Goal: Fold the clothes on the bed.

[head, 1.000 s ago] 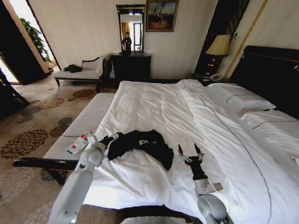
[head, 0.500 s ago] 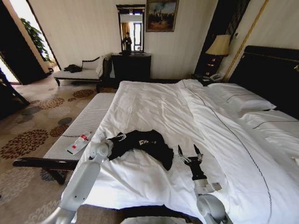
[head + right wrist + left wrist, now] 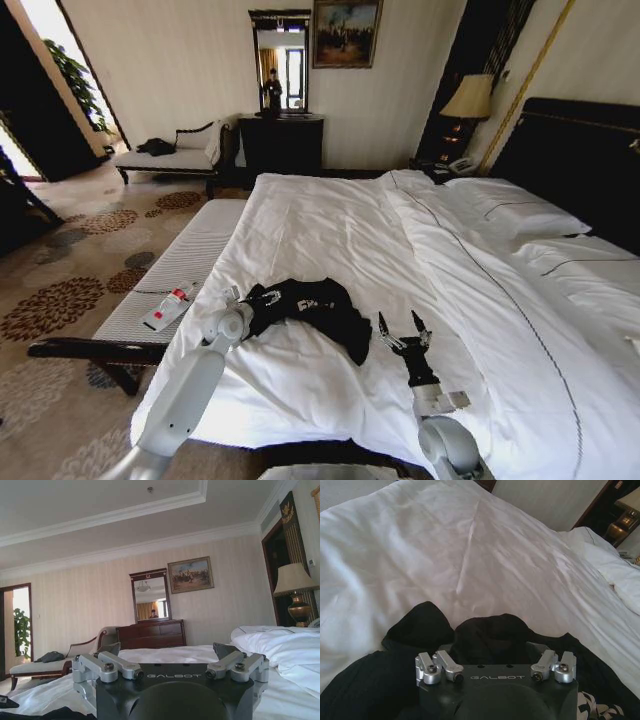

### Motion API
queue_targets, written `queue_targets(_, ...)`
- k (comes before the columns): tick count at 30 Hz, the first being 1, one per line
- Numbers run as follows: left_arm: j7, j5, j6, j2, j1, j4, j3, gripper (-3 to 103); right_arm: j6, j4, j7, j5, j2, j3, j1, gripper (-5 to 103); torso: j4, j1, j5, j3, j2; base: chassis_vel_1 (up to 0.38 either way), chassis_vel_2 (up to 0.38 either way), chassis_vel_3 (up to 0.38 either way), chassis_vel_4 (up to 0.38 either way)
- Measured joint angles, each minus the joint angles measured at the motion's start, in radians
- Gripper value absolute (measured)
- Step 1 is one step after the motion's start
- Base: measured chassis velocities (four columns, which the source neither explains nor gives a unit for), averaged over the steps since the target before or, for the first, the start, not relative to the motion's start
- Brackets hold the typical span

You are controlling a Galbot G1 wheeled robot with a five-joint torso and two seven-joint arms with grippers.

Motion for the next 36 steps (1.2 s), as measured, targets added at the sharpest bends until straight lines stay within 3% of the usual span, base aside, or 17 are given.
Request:
queue_targets(4, 0.005, 0.007, -0.013, -0.005, -0.010, 0.014, -0.003, 64, 0.000, 0.002, 0.000, 0.001, -0.001, 0.003, -0.002, 100, 0.0000, 0.000, 0.0000, 0.000, 0.000, 0.000, 0.000, 0.000, 0.000)
queue_targets(5, 0.005, 0.007, -0.013, -0.005, -0.010, 0.014, -0.003, 64, 0.000, 0.002, 0.000, 0.001, -0.001, 0.003, -0.002, 100, 0.0000, 0.000, 0.0000, 0.000, 0.000, 0.000, 0.000, 0.000, 0.000)
queue_targets(9, 0.006, 0.007, -0.020, -0.019, -0.018, 0.028, -0.009, 43, 0.001, 0.002, 0.001, 0.001, 0.001, 0.002, -0.002, 100, -0.0001, 0.000, -0.0001, 0.000, 0.000, 0.000, 0.000, 0.000, 0.000)
queue_targets(13, 0.006, 0.005, -0.021, -0.020, -0.015, 0.028, -0.012, 37, 0.001, 0.002, 0.001, 0.000, 0.001, 0.001, -0.002, 100, -0.0001, 0.000, 0.0000, 0.000, 0.000, 0.000, 0.000, 0.000, 0.000)
queue_targets(18, 0.005, 0.003, -0.018, -0.017, 0.008, 0.019, -0.024, 11, 0.001, -0.001, 0.005, 0.001, 0.000, 0.001, 0.005, 100, 0.0000, 0.000, -0.0001, 0.000, 0.000, 0.000, 0.000, 0.000, 0.000)
queue_targets(20, 0.006, 0.003, -0.018, -0.017, 0.009, 0.018, -0.026, 11, 0.001, -0.002, 0.006, 0.002, 0.000, 0.001, 0.007, 100, 0.0000, 0.000, -0.0001, 0.000, 0.000, 0.000, 0.000, 0.000, 0.000)
queue_targets(22, 0.006, 0.003, -0.018, -0.013, 0.016, 0.008, -0.041, 2, -0.001, -0.012, 0.014, 0.008, 0.000, -0.004, 0.018, 100, -0.0001, 0.000, -0.0001, 0.000, 0.000, 0.000, 0.000, 0.000, 0.000)
queue_targets(26, 0.006, 0.003, -0.020, 0.002, 0.030, -0.002, -0.058, 1, -0.020, -0.033, 0.032, 0.047, -0.012, -0.023, 0.049, 100, -0.0004, 0.000, 0.0000, 0.000, 0.000, 0.000, 0.000, 0.000, 0.000)
queue_targets(32, 0.015, 0.020, -0.027, 0.023, 0.087, -0.008, -0.072, 1, -0.119, -0.097, 0.123, 0.211, -0.090, -0.121, 0.210, 100, 0.0004, 0.000, 0.0000, 0.000, 0.000, 0.000, 0.000, 0.000, 0.000)
queue_targets(33, 0.018, 0.036, -0.032, 0.024, 0.104, -0.008, -0.072, 1, -0.158, -0.119, 0.141, 0.280, -0.130, -0.167, 0.270, 100, 0.0002, 0.000, 0.0000, 0.000, 0.000, 0.000, 0.000, 0.000, 0.000)
queue_targets(34, 0.018, 0.036, -0.032, 0.024, 0.104, -0.008, -0.072, 1, -0.158, -0.119, 0.141, 0.280, -0.130, -0.167, 0.270, 100, 0.0002, 0.000, 0.0000, 0.000, 0.000, 0.000, 0.000, 0.000, 0.000)
queue_targets(36, 0.017, 0.048, -0.036, 0.018, 0.116, -0.003, -0.069, 1, -0.238, -0.138, 0.174, 0.416, -0.182, -0.237, 0.363, 100, 0.0000, 0.000, 0.0000, 0.000, 0.000, 0.000, 0.000, 0.000, 0.000)
